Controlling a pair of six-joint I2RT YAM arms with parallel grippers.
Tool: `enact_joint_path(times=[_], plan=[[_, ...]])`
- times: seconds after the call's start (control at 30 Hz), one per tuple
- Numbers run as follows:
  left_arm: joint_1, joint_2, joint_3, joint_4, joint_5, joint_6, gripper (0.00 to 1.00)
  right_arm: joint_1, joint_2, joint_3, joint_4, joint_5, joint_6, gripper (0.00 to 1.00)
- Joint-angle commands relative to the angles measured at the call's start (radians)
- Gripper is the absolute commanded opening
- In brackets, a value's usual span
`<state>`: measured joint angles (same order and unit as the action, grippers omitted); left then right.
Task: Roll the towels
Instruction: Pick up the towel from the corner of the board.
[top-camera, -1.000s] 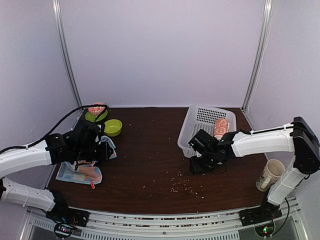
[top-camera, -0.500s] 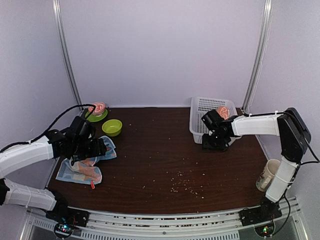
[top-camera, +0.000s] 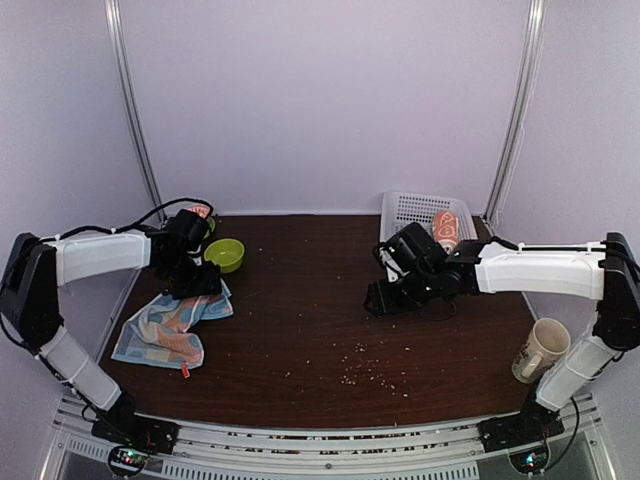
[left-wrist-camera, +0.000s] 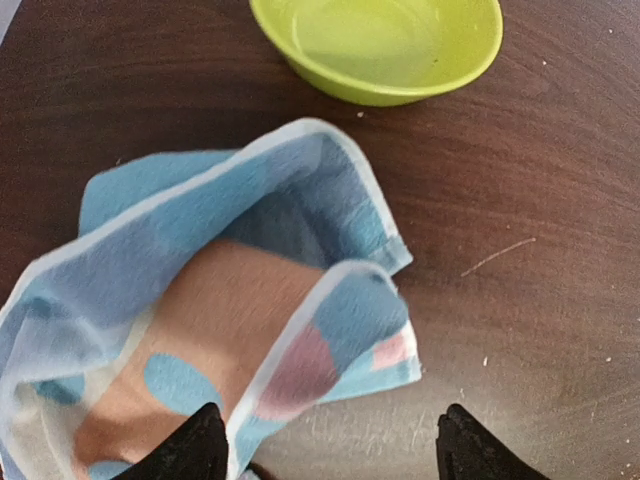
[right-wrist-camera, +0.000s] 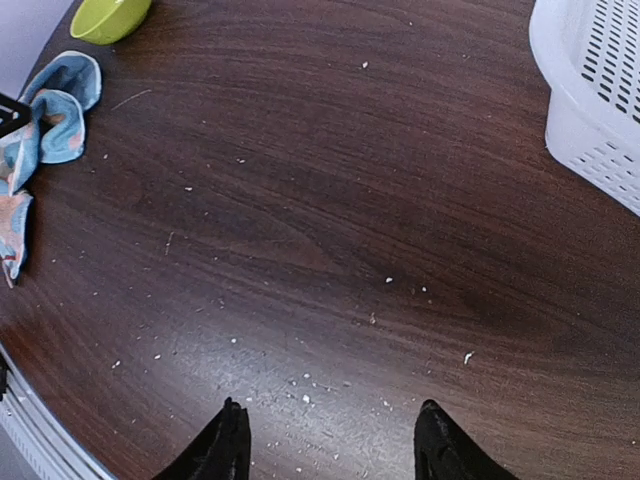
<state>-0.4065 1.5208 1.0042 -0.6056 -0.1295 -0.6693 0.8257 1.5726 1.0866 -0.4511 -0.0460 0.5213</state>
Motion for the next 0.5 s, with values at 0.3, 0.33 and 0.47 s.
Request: enact_joint_path(times=[0.3, 0.33, 0.47], plan=[[0.002, 0.235, 0.131, -0.012, 0.002, 0.153, 0.43, 0.012, -0.300, -0.047, -0.078, -0.001, -0.040, 0.56], [0.001, 0.219, 0.128, -0.009, 0.016, 0.159, 0.25, 0.012, -0.316, -0.047, -0.085, 0.007, -0.043, 0.56], [-0.068, 0.120, 0.126, 0.021, 0.060, 0.190, 0.00, 0.012, -0.385, -0.045, -0.114, 0.056, -0.053, 0.56]])
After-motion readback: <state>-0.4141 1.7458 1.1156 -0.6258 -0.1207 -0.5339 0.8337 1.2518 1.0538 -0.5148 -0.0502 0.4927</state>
